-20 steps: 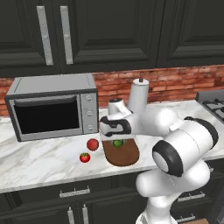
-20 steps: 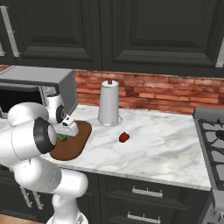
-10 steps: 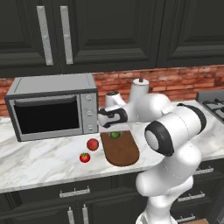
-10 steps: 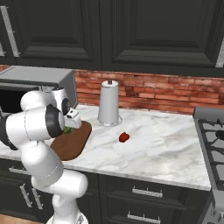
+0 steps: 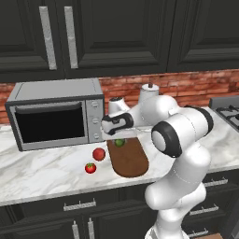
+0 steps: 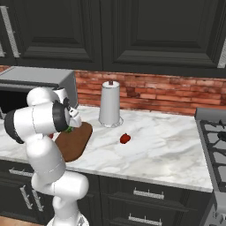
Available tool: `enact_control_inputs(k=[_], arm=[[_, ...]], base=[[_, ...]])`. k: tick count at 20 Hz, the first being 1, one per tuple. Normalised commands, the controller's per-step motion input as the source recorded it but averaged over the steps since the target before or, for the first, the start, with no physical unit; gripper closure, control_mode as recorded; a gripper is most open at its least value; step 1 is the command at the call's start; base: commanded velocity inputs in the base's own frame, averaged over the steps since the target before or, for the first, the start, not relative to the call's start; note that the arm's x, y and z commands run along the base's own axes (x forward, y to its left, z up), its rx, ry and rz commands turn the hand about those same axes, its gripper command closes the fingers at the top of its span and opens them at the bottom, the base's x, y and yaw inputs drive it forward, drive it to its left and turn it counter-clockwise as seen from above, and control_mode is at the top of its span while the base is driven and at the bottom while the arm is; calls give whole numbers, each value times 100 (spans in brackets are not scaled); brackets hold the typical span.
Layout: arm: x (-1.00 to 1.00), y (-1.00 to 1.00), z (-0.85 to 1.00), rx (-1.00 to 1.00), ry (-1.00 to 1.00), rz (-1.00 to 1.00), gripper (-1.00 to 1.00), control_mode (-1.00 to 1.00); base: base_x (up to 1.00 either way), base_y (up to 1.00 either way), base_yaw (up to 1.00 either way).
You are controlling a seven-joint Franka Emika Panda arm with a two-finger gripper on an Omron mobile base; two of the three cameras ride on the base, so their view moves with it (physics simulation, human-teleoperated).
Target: Place the avocado, onion, tomato, and bell pepper on the cutting board.
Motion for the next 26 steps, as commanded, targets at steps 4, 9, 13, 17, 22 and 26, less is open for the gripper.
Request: enact_control_inputs(k=[4, 9, 13, 17, 22, 26], arm=[[2, 3, -8, 0, -4, 0, 100, -100], [3, 0, -9, 0, 0, 0, 100, -100], [4, 0, -5, 0, 0, 0, -100, -100], [3, 1, 0, 0, -1, 0, -100, -100], [-4, -1, 16, 0, -3, 0, -100, -100], [-6, -2, 27, 0, -2, 0, -100, -100]], base=[[0, 0, 0], [0, 0, 0], [0, 0, 0], [0, 0, 0], [0, 0, 0], [0, 0, 0]])
